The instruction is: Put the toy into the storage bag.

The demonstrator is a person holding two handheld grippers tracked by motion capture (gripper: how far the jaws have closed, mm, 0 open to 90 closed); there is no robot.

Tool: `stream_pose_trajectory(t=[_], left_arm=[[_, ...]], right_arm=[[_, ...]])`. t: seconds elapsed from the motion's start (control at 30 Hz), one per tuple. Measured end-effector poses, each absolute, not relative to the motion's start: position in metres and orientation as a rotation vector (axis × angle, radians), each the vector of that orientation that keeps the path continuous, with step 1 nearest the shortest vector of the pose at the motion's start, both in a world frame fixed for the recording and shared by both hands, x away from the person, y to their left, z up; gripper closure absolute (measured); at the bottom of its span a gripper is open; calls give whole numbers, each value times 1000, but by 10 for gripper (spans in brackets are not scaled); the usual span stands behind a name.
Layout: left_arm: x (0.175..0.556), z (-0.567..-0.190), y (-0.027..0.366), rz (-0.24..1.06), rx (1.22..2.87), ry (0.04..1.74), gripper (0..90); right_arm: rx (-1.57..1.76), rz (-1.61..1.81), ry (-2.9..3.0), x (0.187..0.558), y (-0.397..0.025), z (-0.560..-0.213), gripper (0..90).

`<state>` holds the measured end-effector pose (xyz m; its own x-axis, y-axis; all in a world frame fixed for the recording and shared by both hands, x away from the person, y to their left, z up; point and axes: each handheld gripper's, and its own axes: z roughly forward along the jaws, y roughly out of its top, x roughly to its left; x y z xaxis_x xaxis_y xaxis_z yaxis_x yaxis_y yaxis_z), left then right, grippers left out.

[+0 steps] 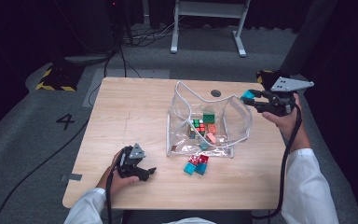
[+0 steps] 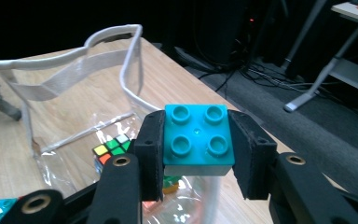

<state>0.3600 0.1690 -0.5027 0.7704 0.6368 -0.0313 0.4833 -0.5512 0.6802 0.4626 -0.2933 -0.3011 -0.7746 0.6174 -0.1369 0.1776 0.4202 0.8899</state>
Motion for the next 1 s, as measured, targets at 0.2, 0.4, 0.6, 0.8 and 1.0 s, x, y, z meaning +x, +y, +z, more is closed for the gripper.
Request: stream_pose_trajectory(t=[0.2,0.4,0.6,0.8,1.0], left_arm=[[360,-503,169,288,2265,829,146],[360,-503,169,285,2265,830,145],[360,-503,169,287,2264,831,146],[360,-503,169,284,2265,829,146],[359,-503,169,284,2265,829,146]], right_arm=[[604,1337,2284,463,-272,-308,593],[555,1321,2355,463,-254,-318,593],[467,1247,2424,469,-240,-330,592],[443,1098,2518,481,-228,-341,592],[442,941,2588,488,-216,-343,592]])
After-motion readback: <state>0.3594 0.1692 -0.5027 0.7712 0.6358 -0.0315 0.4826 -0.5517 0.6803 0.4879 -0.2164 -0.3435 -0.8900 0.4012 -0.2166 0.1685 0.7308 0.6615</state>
